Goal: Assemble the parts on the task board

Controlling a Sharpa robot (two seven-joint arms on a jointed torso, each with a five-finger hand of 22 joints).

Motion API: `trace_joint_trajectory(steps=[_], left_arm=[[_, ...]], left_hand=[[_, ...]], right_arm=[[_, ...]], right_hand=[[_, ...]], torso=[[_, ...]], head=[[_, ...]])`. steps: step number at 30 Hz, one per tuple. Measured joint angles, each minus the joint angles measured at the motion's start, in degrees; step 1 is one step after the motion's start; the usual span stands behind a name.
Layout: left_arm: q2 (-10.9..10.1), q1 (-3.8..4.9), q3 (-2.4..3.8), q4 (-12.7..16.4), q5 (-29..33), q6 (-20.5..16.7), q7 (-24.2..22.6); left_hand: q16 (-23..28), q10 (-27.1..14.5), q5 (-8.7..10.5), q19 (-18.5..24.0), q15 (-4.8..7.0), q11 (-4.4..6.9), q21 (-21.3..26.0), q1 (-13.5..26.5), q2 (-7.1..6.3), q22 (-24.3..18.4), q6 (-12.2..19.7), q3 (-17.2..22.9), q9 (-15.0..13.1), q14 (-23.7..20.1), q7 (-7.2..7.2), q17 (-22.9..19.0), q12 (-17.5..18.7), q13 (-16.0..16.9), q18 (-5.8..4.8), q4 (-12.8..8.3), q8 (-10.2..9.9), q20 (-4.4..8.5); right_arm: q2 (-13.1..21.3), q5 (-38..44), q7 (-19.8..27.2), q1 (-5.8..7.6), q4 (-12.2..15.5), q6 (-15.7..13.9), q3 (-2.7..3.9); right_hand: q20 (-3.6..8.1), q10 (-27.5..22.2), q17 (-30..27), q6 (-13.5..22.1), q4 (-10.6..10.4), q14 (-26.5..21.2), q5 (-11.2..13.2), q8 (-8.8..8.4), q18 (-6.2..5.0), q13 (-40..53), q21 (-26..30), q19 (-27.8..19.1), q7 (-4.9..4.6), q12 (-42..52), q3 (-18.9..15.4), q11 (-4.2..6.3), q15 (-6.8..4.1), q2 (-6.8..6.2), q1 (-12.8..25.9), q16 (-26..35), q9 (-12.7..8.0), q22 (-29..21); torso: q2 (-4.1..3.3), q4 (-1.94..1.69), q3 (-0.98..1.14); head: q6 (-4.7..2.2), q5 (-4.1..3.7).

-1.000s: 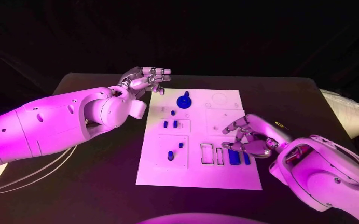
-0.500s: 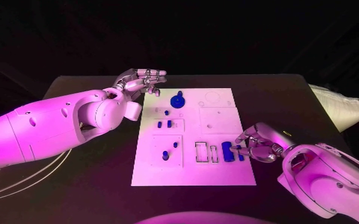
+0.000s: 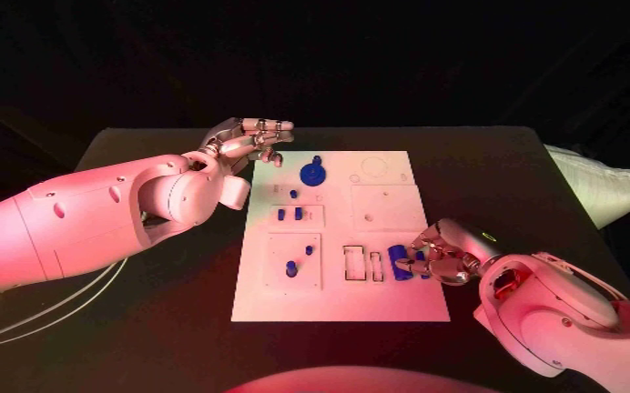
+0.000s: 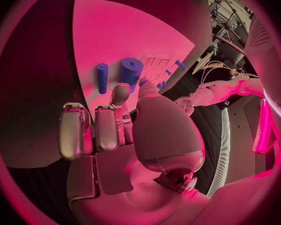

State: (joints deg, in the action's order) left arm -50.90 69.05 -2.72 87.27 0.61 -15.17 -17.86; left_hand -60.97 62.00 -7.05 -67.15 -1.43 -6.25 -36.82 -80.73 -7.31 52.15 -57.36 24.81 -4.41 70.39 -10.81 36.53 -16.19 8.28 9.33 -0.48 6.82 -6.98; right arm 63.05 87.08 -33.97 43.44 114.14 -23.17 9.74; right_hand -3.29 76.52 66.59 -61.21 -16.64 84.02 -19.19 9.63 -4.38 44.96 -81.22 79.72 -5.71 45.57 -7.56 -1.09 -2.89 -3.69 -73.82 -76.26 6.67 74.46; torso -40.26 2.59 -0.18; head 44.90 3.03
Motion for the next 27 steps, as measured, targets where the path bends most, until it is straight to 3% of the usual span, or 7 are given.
trace_joint_trajectory(steps=[14, 22, 25, 27], left_arm=[[-0.1, -0.1, -0.01, 0.0, 0.0, 0.2, 0.0], [-0.1, -0.12, -0.01, 0.0, 0.0, 0.3, 0.0], [-0.1, -0.15, -0.01, 0.0, 0.0, 0.3, 0.0], [-0.1, -0.17, -0.01, 0.0, 0.0, 0.3, 0.0]], left_hand=[[0.0, -0.1, 0.0, 0.0, -0.02, -0.09, 0.0, 0.2, 0.23, -0.1, 0.1, -0.2, 0.0, 0.0, -0.08, -0.1, 0.0, 0.0, 0.0, 0.2, 0.0, 0.0], [0.0, -0.1, 0.0, 0.0, -0.02, -0.09, 0.0, 0.2, 0.23, -0.1, 0.1, -0.2, 0.0, 0.0, -0.08, -0.1, 0.0, 0.0, 0.0, 0.2, 0.0, 0.0], [0.0, -0.1, 0.0, 0.0, -0.02, -0.08, 0.0, 0.2, 0.23, -0.1, 0.1, -0.2, 0.0, 0.0, -0.08, -0.1, 0.0, 0.0, 0.0, 0.2, 0.0, 0.0], [0.0, -0.1, 0.0, 0.0, -0.02, -0.08, 0.0, 0.2, 0.23, -0.1, 0.1, -0.2, 0.0, 0.0, -0.08, -0.1, 0.0, 0.0, 0.0, 0.2, 0.0, 0.0]], right_arm=[[-2.9, 2.6, -0.6, -0.34, -2.4, 2.5, 0.04], [-4.0, 4.4, -0.8, -0.7, -2.9, 3.8, 0.54], [-4.2, 5.2, -1.2, -0.8, -2.9, 4.0, 0.59], [-4.3, 5.6, -1.4, -0.86, -2.9, 4.0, 0.59]], right_hand=[[0.2, -0.1, 0.3, -0.2, 0.1, 0.0, 0.0, 0.1, 0.0, 0.6, 0.0, 0.2, 0.19, 0.0, -0.2, 0.13, 0.0, 0.3, -0.3, -0.2, 0.2, 0.3], [0.18, -0.1, 2.8, -0.5, 0.4, 0.0, 0.0, 0.98, -0.01, 3.6, -0.8, 0.9, 0.5, 1.9, -0.9, 0.32, 0.01, 0.65, -1.8, -1.9, 0.7, 0.5], [0.19, 0.3, 4.2, -0.7, 0.4, 0.0, 0.0, 1.26, 0.88, 5.0, -1.2, 1.0, 0.65, 2.9, -0.9, 0.72, 0.01, 0.7, -2.2, -2.8, 1.0, 0.5], [0.41, 0.3, 4.6, -0.9, 0.4, -0.2, -0.1, 1.43, 0.88, 5.6, -1.2, 1.2, 0.68, 2.9, -0.9, 0.72, -0.22, 1.06, -2.6, -2.9, 1.2, 0.5]], torso=[[0.02, 0.04, 0.05], [0.04, 0.0, 0.05], [0.06, 0.0, 0.05], [0.07, 0.01, 0.05]], head=[[0.38, 0.11], [0.57, 0.17], [0.53, 0.16], [0.52, 0.16]])
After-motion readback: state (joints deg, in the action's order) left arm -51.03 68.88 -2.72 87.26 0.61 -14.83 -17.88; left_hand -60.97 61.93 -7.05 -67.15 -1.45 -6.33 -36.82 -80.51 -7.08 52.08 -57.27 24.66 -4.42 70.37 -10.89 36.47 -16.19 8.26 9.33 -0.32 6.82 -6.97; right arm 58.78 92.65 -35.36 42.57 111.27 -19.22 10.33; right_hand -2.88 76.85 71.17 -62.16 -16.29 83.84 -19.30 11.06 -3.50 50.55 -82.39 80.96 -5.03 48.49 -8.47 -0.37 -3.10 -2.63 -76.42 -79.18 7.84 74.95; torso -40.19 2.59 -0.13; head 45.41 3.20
